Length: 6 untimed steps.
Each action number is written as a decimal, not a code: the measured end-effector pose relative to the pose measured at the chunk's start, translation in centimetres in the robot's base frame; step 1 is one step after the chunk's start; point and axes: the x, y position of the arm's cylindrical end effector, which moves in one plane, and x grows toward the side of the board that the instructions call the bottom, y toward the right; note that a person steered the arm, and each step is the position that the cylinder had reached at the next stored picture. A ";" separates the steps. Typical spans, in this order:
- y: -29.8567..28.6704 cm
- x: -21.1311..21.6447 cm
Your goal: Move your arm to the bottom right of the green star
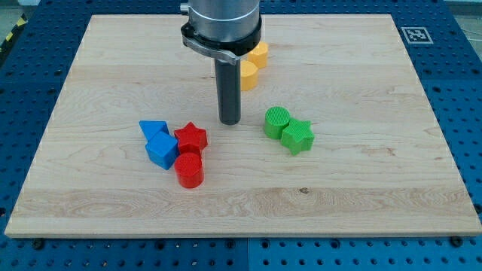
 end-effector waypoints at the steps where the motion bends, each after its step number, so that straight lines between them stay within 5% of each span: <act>1: 1.2 1.6; 6: 10.7 9.2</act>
